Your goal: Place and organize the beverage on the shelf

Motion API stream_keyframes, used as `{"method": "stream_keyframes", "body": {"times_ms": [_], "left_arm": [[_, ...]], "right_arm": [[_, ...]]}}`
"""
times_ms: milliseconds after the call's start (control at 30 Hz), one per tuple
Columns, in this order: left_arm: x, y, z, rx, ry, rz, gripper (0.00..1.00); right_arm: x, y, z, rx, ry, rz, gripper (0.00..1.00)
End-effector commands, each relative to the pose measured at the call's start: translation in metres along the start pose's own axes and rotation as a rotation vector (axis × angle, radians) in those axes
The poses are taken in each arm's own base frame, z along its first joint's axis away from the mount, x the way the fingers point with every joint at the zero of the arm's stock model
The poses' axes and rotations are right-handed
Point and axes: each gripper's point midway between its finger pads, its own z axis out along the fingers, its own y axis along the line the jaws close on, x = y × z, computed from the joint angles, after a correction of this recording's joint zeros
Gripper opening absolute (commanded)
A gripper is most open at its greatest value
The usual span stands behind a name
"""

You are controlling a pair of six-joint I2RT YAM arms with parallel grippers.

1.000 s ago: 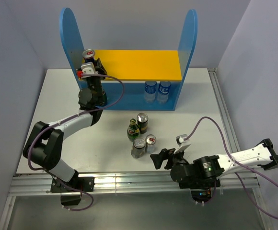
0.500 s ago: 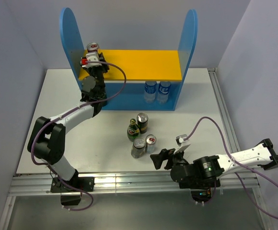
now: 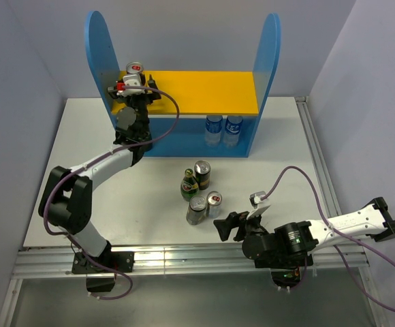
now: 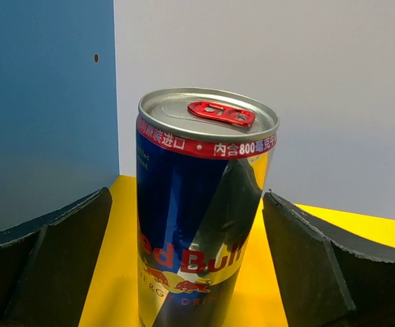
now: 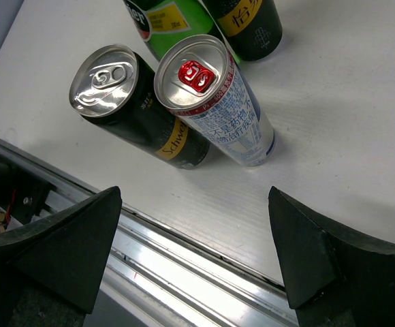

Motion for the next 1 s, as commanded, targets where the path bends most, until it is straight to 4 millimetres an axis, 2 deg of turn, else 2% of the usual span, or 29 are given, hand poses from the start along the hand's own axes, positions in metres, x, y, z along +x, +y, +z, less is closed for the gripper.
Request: {"method": "stream_keyframes", "body": {"times_ms": [0,333,500,533,600,700,800,900,933,967], "left_arm": [[-0.032,0.004,0.000,-0.004,-0.058,-0.043,0.99],[-0.059,0.015,-0.016,0.001,-0.055,-0.062,0.99],[-0.063,0.014,-0.025,0.038,-0.014,-0.070,0.99],[-0.069,0.013,-0.028,0.048,-0.017,-0.081,0.99],[-0.067,0.014,-0.032,0.050,0.016,-0.104,0.99],[-0.085,0.018,-0.043,0.061,0.001,-0.133,0.99],[-0.091,0.016,-0.053,0.092,0.015,-0.154,0.99],[-0.093,0.005,-0.076,0.178,0.096,-0.174,0.99],[-0.107,0.005,-0.087,0.195,0.084,-0.196,0.99],[-0.093,0.000,-0.103,0.196,0.140,-0.197,0.99]], "right_arm": [[-0.004,0.004,0.000,-0.013,-0.025,0.022,0.95],[-0.005,0.004,0.000,-0.014,-0.029,0.027,0.95],[-0.005,0.003,0.000,-0.009,-0.032,0.026,0.95],[-0.006,0.003,0.000,-0.009,-0.035,0.030,0.95],[-0.005,0.003,0.000,-0.006,-0.034,0.026,0.95],[-0.006,0.003,-0.001,-0.005,-0.035,0.027,0.95],[-0.005,0.004,-0.001,-0.005,-0.035,0.020,0.95],[-0.005,0.003,-0.001,0.002,-0.038,0.019,0.95],[-0.005,0.003,-0.001,0.005,-0.038,0.018,0.95],[-0.005,0.003,-0.001,0.005,-0.037,0.019,0.95]]}}
